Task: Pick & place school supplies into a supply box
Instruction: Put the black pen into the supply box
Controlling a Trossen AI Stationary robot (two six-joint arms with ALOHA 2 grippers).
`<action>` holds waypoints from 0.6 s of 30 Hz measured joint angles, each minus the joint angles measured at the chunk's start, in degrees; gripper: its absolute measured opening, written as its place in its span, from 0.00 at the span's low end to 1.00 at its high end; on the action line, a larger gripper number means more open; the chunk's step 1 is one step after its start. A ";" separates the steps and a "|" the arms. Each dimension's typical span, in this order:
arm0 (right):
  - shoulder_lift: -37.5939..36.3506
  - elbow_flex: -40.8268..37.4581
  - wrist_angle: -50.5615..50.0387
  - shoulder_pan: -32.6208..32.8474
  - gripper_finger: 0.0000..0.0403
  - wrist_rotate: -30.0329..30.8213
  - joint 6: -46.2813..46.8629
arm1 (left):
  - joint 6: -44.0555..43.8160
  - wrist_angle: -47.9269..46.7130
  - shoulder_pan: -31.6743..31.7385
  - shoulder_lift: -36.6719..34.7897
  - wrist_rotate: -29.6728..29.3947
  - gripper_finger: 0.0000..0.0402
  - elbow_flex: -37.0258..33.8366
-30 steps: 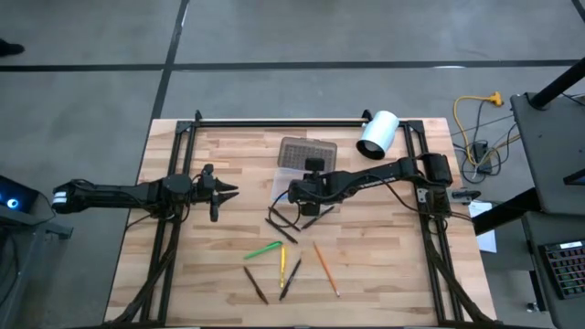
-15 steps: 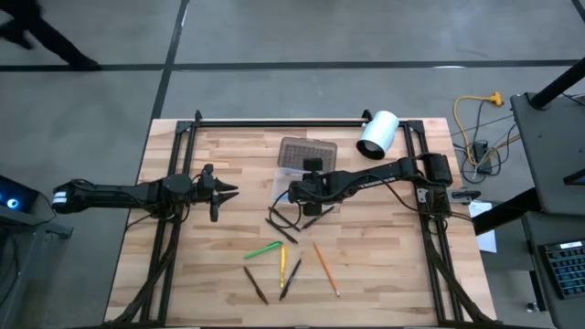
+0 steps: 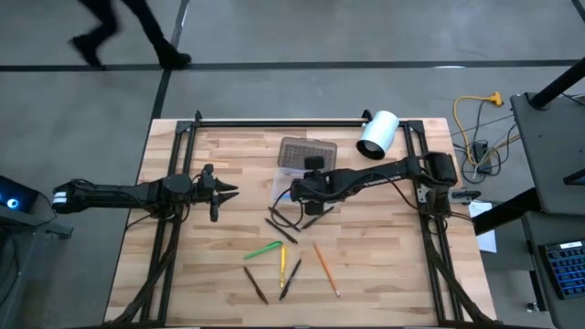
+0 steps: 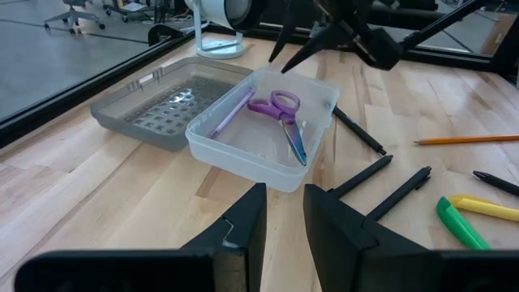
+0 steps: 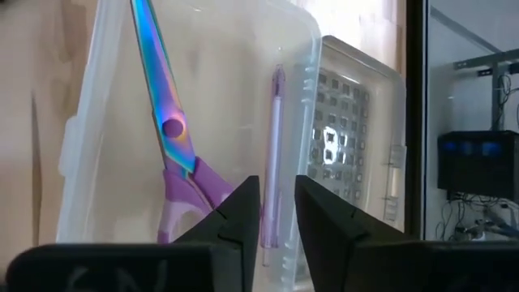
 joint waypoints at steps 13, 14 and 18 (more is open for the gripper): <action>-3.04 0.00 -8.94 1.43 0.17 -15.98 -2.51 | -0.01 0.00 0.01 0.00 0.01 0.17 0.00; -3.04 0.00 -8.90 1.73 0.18 -17.55 -3.22 | -0.02 0.01 0.00 0.00 0.01 0.17 0.00; -3.04 -0.01 -8.90 2.97 0.19 -19.55 -6.32 | 0.00 0.01 0.01 0.00 0.01 0.17 0.00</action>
